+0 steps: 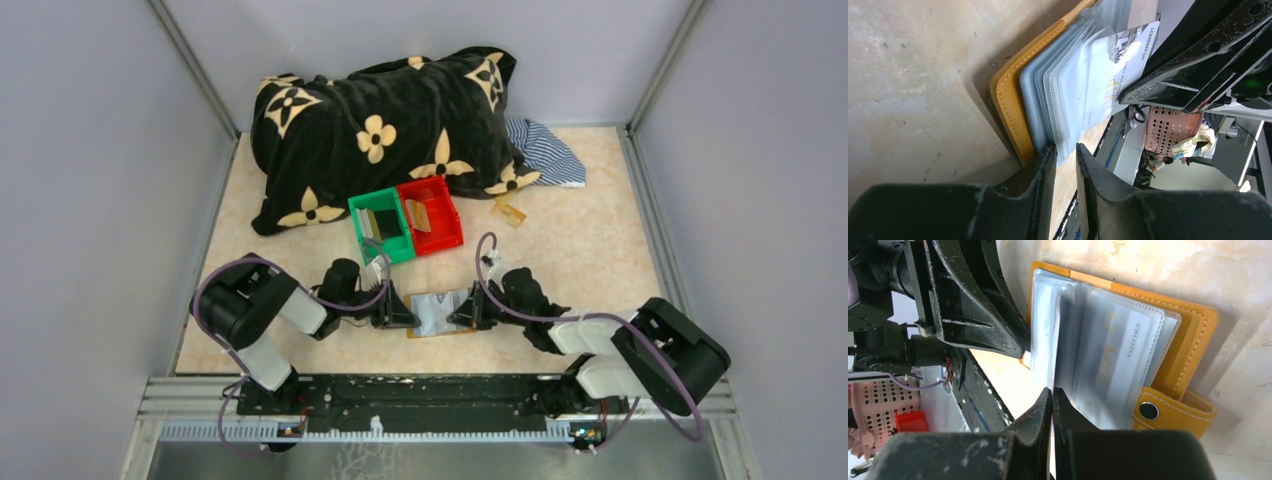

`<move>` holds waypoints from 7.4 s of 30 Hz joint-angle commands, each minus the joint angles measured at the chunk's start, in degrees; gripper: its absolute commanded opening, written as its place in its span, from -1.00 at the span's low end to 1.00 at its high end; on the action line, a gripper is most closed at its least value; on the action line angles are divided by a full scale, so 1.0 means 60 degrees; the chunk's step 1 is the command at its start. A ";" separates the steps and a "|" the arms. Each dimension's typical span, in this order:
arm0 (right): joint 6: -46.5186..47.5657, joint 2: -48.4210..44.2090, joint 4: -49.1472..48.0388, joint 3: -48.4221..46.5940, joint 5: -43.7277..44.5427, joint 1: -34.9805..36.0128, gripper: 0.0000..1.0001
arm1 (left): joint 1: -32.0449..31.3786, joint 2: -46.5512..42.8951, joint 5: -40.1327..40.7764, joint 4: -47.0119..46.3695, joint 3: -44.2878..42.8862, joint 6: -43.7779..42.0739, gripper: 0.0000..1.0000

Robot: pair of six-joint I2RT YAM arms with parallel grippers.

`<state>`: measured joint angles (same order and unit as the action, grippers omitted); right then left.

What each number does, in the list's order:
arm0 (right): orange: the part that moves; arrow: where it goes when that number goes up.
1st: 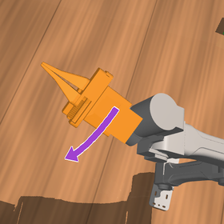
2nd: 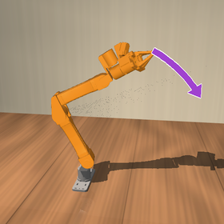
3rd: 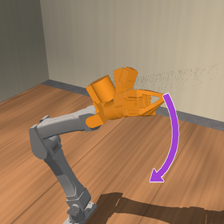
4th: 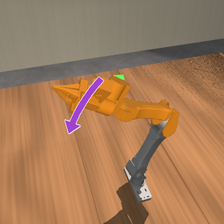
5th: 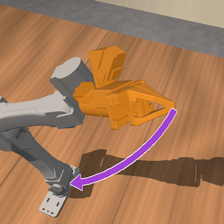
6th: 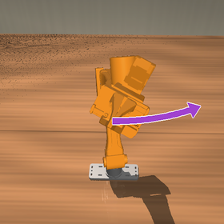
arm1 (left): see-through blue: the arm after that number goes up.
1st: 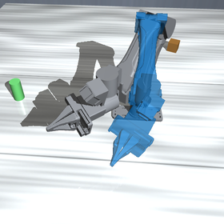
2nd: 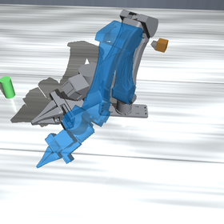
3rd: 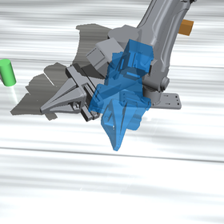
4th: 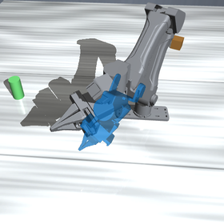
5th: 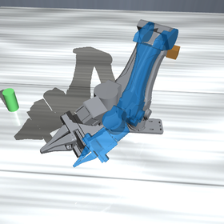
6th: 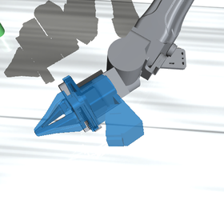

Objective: Take the credit cards out of the card holder

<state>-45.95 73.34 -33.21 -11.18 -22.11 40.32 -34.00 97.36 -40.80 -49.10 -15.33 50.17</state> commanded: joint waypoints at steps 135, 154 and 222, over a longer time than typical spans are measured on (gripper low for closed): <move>0.1920 -0.4383 0.5504 -0.1930 0.3044 -0.0624 0.03 | 0.0134 0.0792 0.6762 0.8901 -1.0592 -0.0941 -1.00; 0.2189 -0.3648 0.4758 -0.1730 0.2393 -0.0806 0.07 | 0.0344 0.2299 0.7889 1.0392 -1.1612 -0.0690 -1.00; 0.2647 -0.4992 0.5715 -0.1518 0.1012 -0.1117 0.08 | -0.0637 0.4586 1.0630 1.3867 -1.4627 0.0799 -1.00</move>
<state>-31.05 43.31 3.05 -20.23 -15.27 33.95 -38.37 124.01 20.43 31.44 -101.27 51.48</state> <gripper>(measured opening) 0.535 0.006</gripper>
